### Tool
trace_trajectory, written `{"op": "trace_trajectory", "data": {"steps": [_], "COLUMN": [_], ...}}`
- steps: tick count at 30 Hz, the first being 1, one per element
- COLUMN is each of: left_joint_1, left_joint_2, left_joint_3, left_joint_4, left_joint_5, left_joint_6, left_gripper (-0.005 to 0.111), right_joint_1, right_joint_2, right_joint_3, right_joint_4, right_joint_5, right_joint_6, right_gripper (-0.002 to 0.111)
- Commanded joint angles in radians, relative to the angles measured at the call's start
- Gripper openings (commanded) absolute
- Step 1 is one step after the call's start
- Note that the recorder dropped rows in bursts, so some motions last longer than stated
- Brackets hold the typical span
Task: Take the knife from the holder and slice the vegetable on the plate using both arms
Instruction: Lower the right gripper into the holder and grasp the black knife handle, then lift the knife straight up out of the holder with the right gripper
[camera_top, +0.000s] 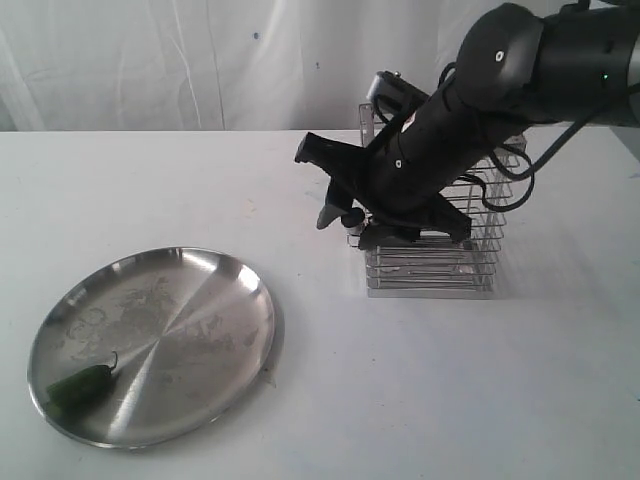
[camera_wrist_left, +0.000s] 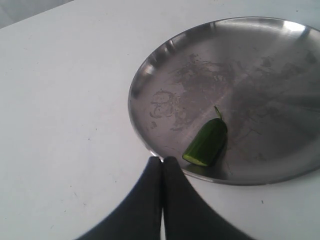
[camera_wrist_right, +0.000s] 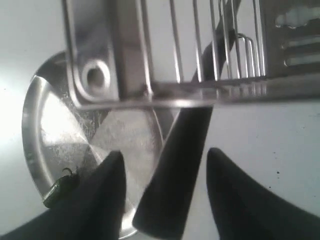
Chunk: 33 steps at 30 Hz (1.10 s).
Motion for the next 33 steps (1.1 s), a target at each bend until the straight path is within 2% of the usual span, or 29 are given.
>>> {"op": "trace_trajectory", "data": {"steps": [1,8,11,19,25,33], "left_joint_1": [-0.004,-0.004,-0.004,-0.004,-0.004,-0.004], "left_joint_2": [-0.006,-0.006,-0.006,-0.006,-0.006,-0.006], "left_joint_3": [0.006,0.006,0.006,0.006,0.006,0.006], "left_joint_4": [-0.009,-0.009,-0.009,-0.009,-0.009,-0.009], "left_joint_5": [0.002,0.002,0.002,0.002,0.002,0.002], "left_joint_6": [-0.002,-0.002,-0.002,-0.002,-0.002,-0.002], "left_gripper": [0.000,0.000,0.000,0.000,0.000,0.000], "right_joint_1": [0.000,0.000,0.000,0.000,0.000,0.000], "right_joint_2": [0.000,0.000,-0.004,-0.019,-0.021,-0.021], "right_joint_3": [-0.001,-0.021,-0.021,-0.023,-0.064,-0.135], "right_joint_4": [-0.008,-0.028,-0.052,-0.107,-0.230,-0.342], "right_joint_5": [-0.037,0.004,0.027,0.066,0.166,0.233], "right_joint_6": [-0.002,-0.031,-0.052,-0.091,-0.098,-0.265], "right_gripper": [0.030,0.006,0.002,0.002,0.002,0.002]}}
